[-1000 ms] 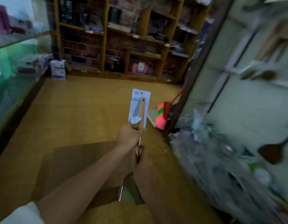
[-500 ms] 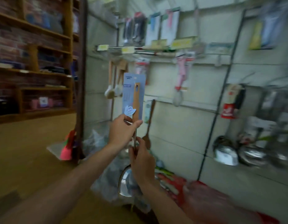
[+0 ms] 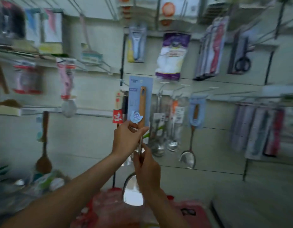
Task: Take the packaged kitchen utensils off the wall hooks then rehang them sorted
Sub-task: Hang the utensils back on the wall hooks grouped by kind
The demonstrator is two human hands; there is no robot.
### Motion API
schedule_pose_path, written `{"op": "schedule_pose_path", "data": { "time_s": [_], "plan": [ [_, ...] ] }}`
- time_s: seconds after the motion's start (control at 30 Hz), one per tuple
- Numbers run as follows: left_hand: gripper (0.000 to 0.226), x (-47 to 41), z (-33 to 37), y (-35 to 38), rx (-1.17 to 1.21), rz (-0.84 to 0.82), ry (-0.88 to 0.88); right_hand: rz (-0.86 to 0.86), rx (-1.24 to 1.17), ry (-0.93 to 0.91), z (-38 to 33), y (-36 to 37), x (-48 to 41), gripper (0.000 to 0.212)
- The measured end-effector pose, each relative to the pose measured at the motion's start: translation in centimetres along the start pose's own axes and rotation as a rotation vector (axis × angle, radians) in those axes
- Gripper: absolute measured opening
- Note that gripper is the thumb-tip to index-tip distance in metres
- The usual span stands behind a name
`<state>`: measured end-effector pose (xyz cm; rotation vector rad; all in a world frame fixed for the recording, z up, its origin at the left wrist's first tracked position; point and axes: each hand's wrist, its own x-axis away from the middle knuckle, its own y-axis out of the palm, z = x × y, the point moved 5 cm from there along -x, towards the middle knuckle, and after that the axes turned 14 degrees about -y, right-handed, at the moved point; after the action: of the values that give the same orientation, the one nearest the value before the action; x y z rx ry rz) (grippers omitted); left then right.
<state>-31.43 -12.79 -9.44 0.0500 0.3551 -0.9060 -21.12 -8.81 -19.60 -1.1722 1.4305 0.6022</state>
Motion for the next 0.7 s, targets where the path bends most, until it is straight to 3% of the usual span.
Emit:
{"op": "schedule_pose_path", "data": {
  "time_s": [0.27,0.37,0.47,0.57,0.7],
  "plan": [
    [0.022,1.5,2.9,16.3,0.051,-0.235,0.036,0.144,0.217,0.114,11.6,-11.2,1.0,0.023],
    [0.026,2.2,2.9,20.7,0.059,-0.278,0.014,0.120,0.265,0.200,14.8,-13.6,2.0,0.033],
    [0.027,2.5,2.4,23.9,0.059,-0.308,-0.007,0.103,0.237,0.229,17.0,-15.3,2.8,0.034],
    [0.030,2.5,2.1,25.9,0.061,-0.325,-0.015,0.113,0.293,0.206,18.3,-16.2,3.0,0.053],
    [0.028,2.1,2.2,27.1,0.054,-0.333,-0.012,0.112,0.292,0.225,19.9,-16.2,3.0,0.046]
  ]
}}
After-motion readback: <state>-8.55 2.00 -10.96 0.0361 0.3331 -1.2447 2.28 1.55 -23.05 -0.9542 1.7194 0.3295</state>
